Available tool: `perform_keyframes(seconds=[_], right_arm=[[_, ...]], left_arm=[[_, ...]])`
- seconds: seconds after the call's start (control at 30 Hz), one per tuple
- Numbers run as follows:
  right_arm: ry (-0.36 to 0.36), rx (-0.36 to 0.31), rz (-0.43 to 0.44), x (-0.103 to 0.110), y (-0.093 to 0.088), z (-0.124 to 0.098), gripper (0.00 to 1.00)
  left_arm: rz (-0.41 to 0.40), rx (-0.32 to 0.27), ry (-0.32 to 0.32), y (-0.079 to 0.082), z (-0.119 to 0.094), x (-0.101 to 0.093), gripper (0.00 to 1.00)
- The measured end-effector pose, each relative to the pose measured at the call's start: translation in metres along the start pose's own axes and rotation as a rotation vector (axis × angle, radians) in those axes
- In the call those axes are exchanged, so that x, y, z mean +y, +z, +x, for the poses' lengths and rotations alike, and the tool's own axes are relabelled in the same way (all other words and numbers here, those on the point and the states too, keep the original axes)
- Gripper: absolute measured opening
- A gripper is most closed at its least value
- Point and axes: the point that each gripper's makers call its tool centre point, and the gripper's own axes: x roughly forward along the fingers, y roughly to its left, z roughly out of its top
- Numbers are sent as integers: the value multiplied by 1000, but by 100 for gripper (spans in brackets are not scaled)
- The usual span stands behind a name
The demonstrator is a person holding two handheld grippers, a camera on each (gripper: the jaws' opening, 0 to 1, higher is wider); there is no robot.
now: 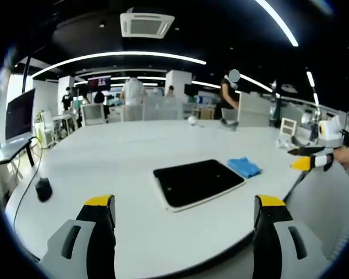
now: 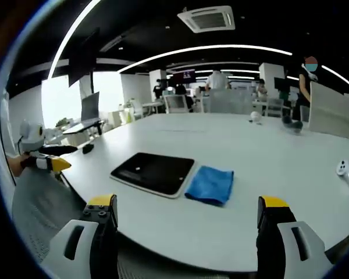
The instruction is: Wipe the mirror surface with the cleaning cloth until all visible marks leave the cleaned area.
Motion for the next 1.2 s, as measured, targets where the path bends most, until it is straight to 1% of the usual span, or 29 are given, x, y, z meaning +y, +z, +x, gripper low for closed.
perform_keyframes(seconds=[0.6,0.73,0.9,1.1,1.2], right_arm=[[-3,27,15,-2,-4,0,100],[0,33,15,-2,-5,0,100],[1,39,20,-1,-5,0,100],[1,40,25,-1,-5,0,100],[13,38,23,0,-4,0,100]], left_arm=[[6,26,-9,-2,3,-2,100],[37,37,-18,-2,4,-4,100],[14,29,-17,-1,4,-3,100],[7,21,-16,1,4,-2,100],[2,18,-14,1,5,-2,100]])
